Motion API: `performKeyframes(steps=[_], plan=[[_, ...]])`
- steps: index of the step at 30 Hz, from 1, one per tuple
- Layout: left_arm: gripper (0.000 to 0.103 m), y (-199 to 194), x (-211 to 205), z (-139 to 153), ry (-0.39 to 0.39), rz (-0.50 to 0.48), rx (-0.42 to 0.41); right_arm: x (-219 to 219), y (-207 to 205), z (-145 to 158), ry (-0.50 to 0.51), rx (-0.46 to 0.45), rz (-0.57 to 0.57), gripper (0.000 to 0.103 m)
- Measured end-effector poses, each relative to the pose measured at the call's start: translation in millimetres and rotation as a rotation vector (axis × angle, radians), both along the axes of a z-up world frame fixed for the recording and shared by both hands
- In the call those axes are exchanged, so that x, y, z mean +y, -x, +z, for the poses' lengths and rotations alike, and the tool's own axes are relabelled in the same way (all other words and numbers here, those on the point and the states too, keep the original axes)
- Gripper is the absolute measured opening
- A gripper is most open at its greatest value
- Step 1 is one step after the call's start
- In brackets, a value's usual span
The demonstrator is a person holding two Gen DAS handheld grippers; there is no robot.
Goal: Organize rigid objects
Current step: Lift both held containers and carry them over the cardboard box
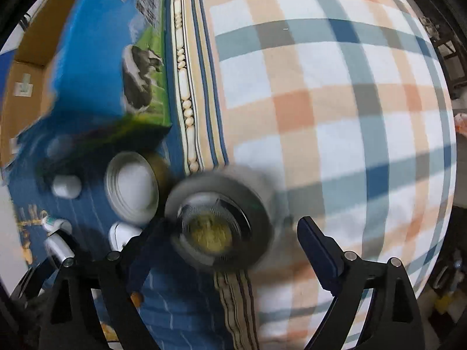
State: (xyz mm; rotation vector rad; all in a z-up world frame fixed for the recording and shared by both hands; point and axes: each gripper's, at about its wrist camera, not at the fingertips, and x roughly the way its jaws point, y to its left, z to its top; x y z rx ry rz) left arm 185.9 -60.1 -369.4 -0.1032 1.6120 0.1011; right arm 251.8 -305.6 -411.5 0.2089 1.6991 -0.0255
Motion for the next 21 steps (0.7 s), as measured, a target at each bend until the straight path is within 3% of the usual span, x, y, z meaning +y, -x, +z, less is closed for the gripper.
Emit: performKeyframes(steps=[3, 8, 15, 17, 21], plan=[[0.073, -2.7, -2.9, -1.8, 0.0, -0.008, 0.004, 14.3, 0.1, -13.1, 0.066, 0.078, 0.067, 0.087], [0.073, -10.9, -8.0, -12.4, 0.004, -0.02, 0.017, 7.5, 2.1, -14.2, 0.052, 0.058, 0.049, 0.075], [0.073, -2.1, -3.1, -16.1, 0.012, -0.02, 0.028, 11.8, -2.6, -19.9, 0.06, 0.063, 0.048, 0.073], [0.073, -13.2, -5.8, -6.6, 0.014, -0.018, 0.025, 14.5, -11.3, -13.3, 0.057, 0.074, 0.051, 0.072], [0.073, -4.5, 1.8, 10.0, 0.018, -0.023, -0.003, 11.0, 9.2, -3.0, 0.012, 0.086, 0.049, 0.072]])
